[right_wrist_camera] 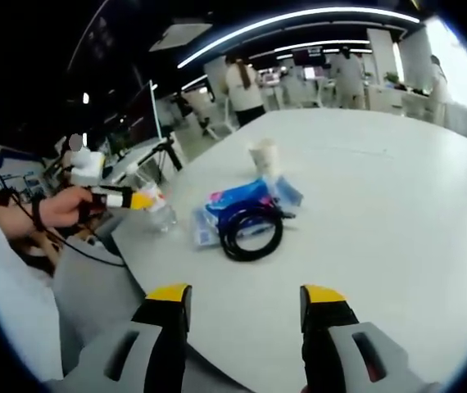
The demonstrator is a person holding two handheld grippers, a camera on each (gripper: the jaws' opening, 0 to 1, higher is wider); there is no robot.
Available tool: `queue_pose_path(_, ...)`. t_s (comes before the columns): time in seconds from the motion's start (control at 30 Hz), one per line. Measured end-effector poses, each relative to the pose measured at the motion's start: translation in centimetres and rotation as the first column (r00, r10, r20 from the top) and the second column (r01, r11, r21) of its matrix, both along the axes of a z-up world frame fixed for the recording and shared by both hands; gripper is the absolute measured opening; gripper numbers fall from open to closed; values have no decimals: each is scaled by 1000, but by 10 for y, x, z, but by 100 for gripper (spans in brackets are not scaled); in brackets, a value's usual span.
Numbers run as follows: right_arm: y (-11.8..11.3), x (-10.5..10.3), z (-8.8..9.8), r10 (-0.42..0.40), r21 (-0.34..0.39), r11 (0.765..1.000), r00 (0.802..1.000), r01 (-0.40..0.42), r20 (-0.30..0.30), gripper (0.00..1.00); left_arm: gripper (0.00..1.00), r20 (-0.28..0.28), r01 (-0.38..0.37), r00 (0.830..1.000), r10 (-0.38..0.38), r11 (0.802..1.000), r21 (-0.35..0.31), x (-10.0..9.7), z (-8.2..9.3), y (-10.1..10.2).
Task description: Arrange the tabletop items into an orderly group along one side of the table until the central work area is clear of visible clutter.
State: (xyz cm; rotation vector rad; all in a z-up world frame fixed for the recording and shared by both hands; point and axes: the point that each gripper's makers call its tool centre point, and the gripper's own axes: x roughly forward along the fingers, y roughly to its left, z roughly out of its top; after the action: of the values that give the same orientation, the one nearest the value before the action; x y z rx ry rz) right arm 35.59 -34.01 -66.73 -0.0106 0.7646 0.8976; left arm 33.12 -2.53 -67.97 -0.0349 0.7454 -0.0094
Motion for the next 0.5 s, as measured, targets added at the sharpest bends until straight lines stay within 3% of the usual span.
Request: queue_pose_path(0.5, -11, -4, -5, -37, -4, 999, 999, 37, -7, 54, 37, 3, 8, 1000, -8, 1000, -4, 2, -6, 0)
